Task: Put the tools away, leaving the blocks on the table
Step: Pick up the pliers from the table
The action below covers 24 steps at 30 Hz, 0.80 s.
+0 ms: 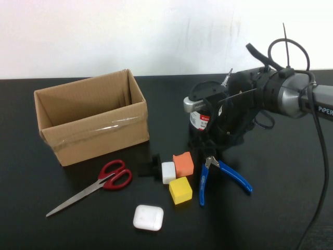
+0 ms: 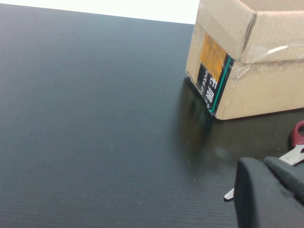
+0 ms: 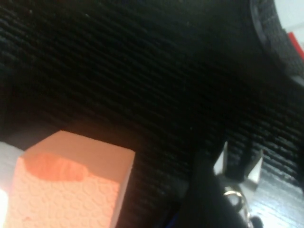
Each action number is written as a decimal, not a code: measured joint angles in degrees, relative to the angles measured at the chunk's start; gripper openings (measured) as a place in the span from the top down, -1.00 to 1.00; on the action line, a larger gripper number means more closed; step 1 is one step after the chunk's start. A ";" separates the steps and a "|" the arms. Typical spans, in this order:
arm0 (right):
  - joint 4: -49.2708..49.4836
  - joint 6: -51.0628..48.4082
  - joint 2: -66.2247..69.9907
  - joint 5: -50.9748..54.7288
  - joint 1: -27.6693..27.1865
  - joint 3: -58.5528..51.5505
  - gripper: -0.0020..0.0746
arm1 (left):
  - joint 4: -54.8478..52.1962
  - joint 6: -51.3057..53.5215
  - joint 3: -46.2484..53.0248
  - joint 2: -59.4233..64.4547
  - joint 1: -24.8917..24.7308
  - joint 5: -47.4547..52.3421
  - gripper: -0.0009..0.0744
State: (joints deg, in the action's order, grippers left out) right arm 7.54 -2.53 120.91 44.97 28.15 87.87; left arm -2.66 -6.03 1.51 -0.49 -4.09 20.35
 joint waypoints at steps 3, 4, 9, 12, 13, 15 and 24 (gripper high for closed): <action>-0.11 -0.09 0.04 0.22 0.00 0.08 0.24 | 0.00 0.00 0.00 0.00 0.00 0.00 0.99; -0.11 -0.09 0.13 0.23 0.00 0.08 0.38 | 0.00 0.00 0.00 0.00 0.00 0.00 0.99; -0.13 -0.09 0.13 0.32 0.00 0.08 0.76 | 0.00 0.00 0.00 0.00 0.00 0.00 0.99; -0.13 -0.09 0.13 0.32 0.00 0.08 0.77 | 0.00 0.00 0.00 0.00 0.00 0.00 0.99; -0.02 -0.09 0.13 0.35 0.00 0.08 0.77 | 0.00 0.00 0.00 0.00 0.00 0.00 0.99; -0.02 -0.09 0.13 0.45 0.00 0.08 0.77 | 0.00 0.00 0.00 0.00 0.00 0.00 0.99; -0.26 -0.72 -5.46 1.11 0.00 0.08 0.78 | 0.00 0.00 0.00 0.00 0.00 0.00 0.99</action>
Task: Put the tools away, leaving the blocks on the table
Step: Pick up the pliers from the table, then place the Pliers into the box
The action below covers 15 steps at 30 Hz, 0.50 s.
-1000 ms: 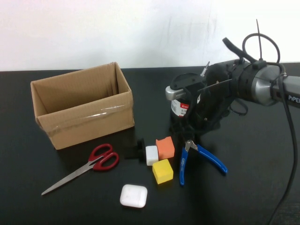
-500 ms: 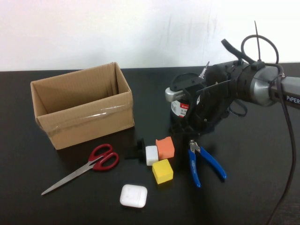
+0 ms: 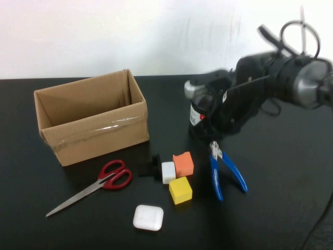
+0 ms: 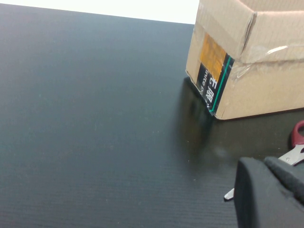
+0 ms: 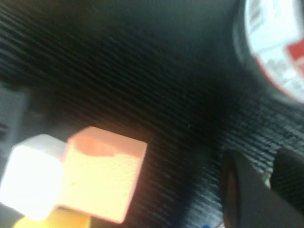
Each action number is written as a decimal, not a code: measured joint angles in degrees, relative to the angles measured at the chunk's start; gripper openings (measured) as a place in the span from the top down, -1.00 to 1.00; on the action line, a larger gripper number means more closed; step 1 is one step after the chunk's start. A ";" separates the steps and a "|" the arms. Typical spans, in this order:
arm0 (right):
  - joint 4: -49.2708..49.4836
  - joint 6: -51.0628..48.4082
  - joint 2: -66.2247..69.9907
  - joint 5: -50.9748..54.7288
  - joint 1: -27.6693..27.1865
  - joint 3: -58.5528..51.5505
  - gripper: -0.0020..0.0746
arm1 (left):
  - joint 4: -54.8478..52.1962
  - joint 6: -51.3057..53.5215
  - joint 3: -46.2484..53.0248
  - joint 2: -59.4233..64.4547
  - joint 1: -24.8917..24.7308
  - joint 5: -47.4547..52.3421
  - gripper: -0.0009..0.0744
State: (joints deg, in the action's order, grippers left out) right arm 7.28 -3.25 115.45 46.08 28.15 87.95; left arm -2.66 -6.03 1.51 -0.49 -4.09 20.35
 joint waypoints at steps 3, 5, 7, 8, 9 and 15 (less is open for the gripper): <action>0.61 -1.18 -3.34 -0.55 0.00 0.00 0.78 | 0.00 0.00 0.00 0.00 0.00 0.00 0.99; 1.96 -2.40 -5.41 -1.21 0.00 0.00 0.78 | 0.00 0.00 0.00 0.00 0.00 0.00 0.99; 3.65 -3.84 -7.34 -2.29 0.00 0.00 0.79 | 0.00 0.00 0.00 0.00 0.00 0.00 0.99; 4.71 -4.62 -8.37 -2.81 0.00 0.00 0.79 | 0.00 0.00 0.00 0.00 0.00 0.00 0.99; 5.66 -5.36 -9.37 -3.32 0.00 0.00 0.79 | 0.00 0.00 0.00 0.00 0.00 0.00 0.99; 8.53 -7.93 -13.46 -6.36 0.25 0.00 0.79 | 0.00 0.00 0.00 0.00 0.00 0.00 0.99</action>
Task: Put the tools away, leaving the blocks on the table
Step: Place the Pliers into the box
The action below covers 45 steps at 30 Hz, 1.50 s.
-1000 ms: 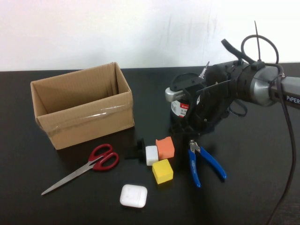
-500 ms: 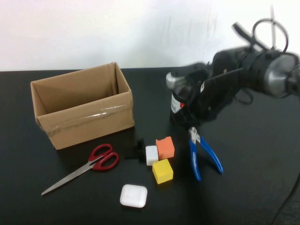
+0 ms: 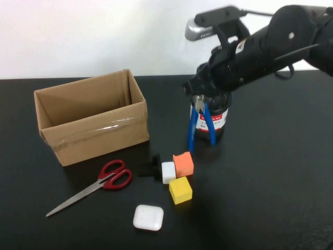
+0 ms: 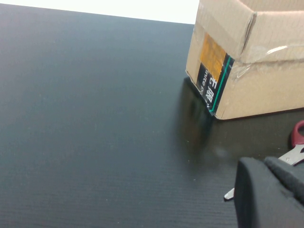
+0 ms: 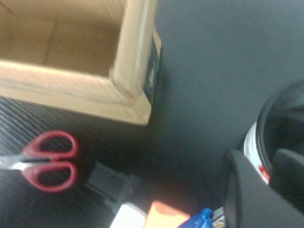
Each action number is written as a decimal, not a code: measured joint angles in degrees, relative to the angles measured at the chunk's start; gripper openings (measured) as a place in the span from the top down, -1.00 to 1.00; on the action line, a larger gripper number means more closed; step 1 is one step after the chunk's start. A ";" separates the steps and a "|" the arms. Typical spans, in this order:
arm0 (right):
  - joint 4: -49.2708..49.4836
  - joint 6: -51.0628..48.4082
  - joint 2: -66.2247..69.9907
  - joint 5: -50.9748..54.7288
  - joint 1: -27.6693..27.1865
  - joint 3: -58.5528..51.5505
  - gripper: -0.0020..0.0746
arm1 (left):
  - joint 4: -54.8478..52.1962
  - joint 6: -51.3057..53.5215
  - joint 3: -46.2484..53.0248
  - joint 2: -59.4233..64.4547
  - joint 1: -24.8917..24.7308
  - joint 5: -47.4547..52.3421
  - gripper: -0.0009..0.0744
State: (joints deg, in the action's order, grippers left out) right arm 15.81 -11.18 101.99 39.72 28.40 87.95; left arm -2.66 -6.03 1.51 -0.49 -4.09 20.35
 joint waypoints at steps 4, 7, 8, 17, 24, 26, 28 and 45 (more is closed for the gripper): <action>1.59 -2.14 -1.60 -2.23 0.96 -0.10 0.79 | 0.00 0.00 0.00 0.00 0.00 0.00 0.99; 3.20 -4.36 -1.86 -3.90 2.38 0.03 0.79 | 0.00 0.00 0.00 0.00 0.00 0.00 0.99; 3.33 -4.84 -1.86 -4.05 2.75 0.33 0.79 | 0.00 0.00 0.00 0.00 0.00 0.00 0.99; 4.28 -8.18 -0.02 -9.71 7.34 8.61 0.79 | 0.00 0.00 0.00 0.00 0.00 0.00 0.99; 5.27 -9.00 4.17 -17.75 11.46 15.16 0.79 | 0.00 0.00 0.00 0.00 0.00 0.00 0.99; 5.42 -10.23 6.21 -19.35 12.85 17.07 0.79 | 0.00 0.00 0.00 0.00 0.00 0.00 0.99; 5.67 -10.89 8.40 -21.33 14.06 18.36 0.79 | 0.00 0.00 0.00 0.00 0.00 0.00 0.99; 5.94 -11.77 22.38 -30.62 15.74 19.24 0.79 | 0.00 0.00 0.00 0.00 0.00 0.00 0.99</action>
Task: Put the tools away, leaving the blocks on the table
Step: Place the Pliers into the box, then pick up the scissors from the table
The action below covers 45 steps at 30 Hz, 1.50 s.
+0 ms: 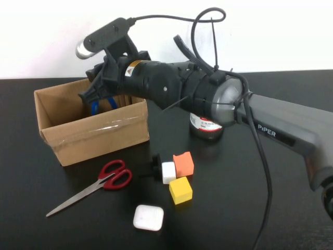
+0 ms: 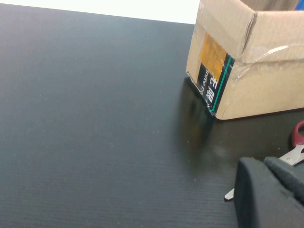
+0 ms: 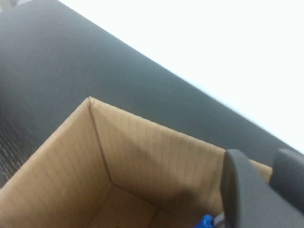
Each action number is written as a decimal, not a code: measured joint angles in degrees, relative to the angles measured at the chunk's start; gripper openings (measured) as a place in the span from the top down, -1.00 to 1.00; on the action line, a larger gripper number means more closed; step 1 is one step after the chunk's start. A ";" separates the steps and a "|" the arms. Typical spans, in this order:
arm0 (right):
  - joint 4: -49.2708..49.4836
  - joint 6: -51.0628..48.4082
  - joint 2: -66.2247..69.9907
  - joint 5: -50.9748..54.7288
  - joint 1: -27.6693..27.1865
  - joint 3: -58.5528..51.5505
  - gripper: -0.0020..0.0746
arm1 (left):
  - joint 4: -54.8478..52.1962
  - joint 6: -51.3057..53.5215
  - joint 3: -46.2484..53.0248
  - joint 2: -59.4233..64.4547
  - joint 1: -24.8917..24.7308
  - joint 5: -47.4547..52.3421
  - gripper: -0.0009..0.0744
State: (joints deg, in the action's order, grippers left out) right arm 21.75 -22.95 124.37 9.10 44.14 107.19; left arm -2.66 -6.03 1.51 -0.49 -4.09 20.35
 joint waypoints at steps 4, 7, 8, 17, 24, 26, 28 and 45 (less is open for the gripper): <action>0.00 -1.75 0.14 0.00 0.35 0.00 0.76 | 0.00 0.00 0.00 0.00 0.00 0.00 0.99; 0.00 -2.42 0.14 0.59 0.57 0.03 0.63 | 0.00 0.00 0.00 0.00 0.00 0.00 0.99; 0.00 -2.42 0.14 1.18 0.70 0.03 0.58 | 0.00 0.00 0.00 0.00 0.00 0.00 0.99; -2.61 -2.77 -1.74 6.52 0.82 0.03 0.38 | 0.00 0.00 0.00 0.00 0.00 0.00 0.99; -7.22 -2.65 -8.13 13.52 1.04 0.03 0.38 | 0.00 0.00 0.00 0.00 0.00 0.00 0.99; -8.81 -2.22 -10.43 16.90 1.04 0.03 0.44 | 0.00 0.00 0.00 0.00 0.00 0.00 0.99; -11.55 -1.67 -13.04 20.57 1.09 0.03 0.57 | 0.00 0.00 0.00 0.00 0.00 0.00 0.99; -34.50 20.01 -39.74 45.57 1.76 -6.32 0.96 | 0.00 0.00 0.00 0.00 0.00 0.00 0.99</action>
State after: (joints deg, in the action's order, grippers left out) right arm -12.75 -2.94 84.63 54.68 45.90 100.87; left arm -2.66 -6.03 1.51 -0.49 -4.09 20.35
